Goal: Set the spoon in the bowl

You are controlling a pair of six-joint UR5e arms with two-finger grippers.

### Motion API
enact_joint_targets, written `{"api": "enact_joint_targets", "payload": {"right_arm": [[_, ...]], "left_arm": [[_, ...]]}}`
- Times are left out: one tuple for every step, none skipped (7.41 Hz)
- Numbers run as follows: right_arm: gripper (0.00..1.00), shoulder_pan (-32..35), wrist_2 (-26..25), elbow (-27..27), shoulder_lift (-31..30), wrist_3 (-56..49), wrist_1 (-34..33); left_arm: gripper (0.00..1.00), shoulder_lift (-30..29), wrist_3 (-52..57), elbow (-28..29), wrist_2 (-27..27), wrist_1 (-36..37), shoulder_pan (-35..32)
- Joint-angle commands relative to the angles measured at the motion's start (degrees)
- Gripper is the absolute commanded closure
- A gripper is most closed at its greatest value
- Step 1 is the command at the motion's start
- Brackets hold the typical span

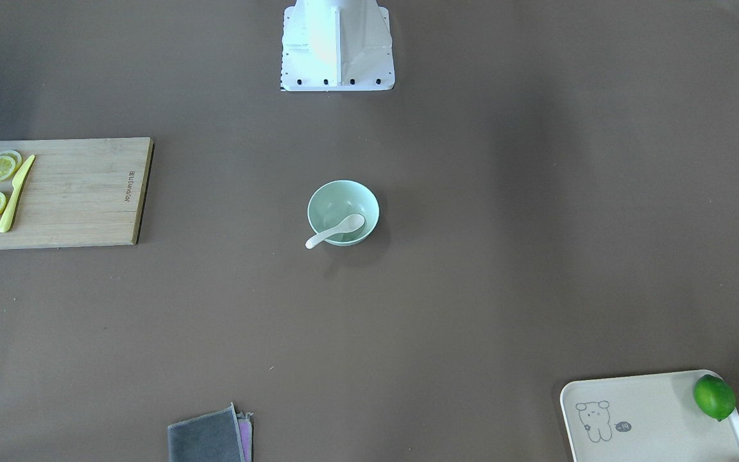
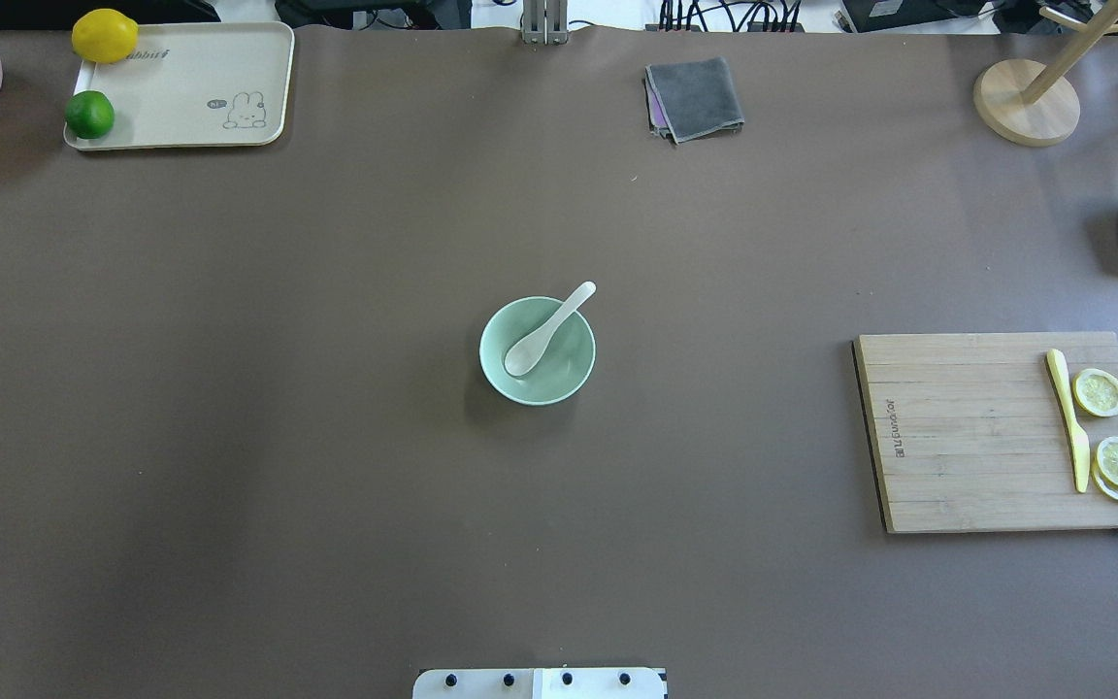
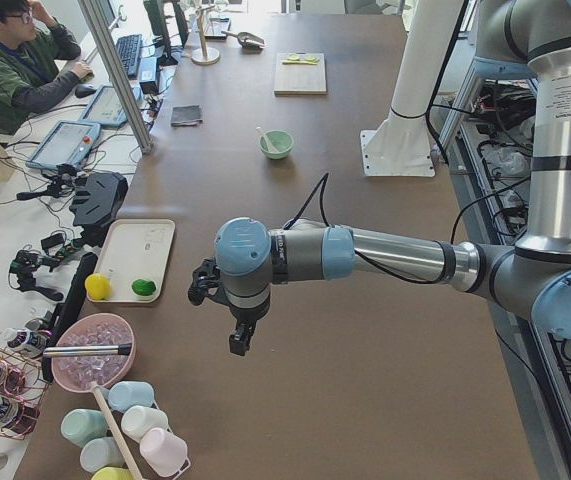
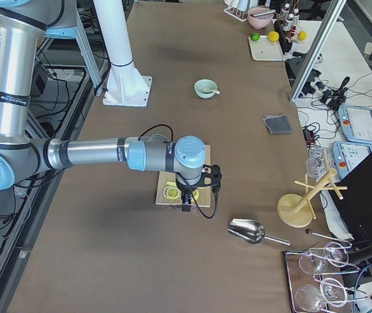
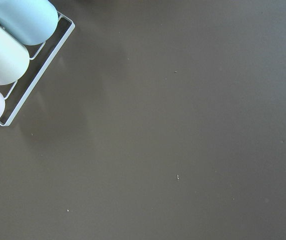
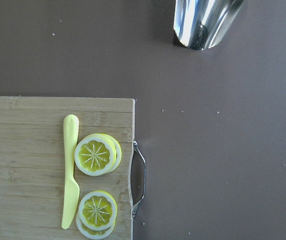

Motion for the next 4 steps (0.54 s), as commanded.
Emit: {"api": "enact_joint_targets", "payload": {"right_arm": [[0.0,0.0,-0.1,0.0,0.0,0.0,0.0],[0.0,-0.1,-0.1,-0.1,0.0,0.0,0.0],[0.0,-0.1,-0.1,-0.1,0.0,0.0,0.0],[0.0,-0.2,-0.1,-0.1,0.0,0.0,0.0]], "left_arm": [[0.01,0.0,0.0,0.0,0.0,0.0,0.0],[0.01,0.5,0.0,-0.1,0.0,0.0,0.1],[0.01,0.6,0.0,-0.1,0.0,0.0,0.1],[0.01,0.6,0.0,-0.1,0.0,0.0,0.1]]}}
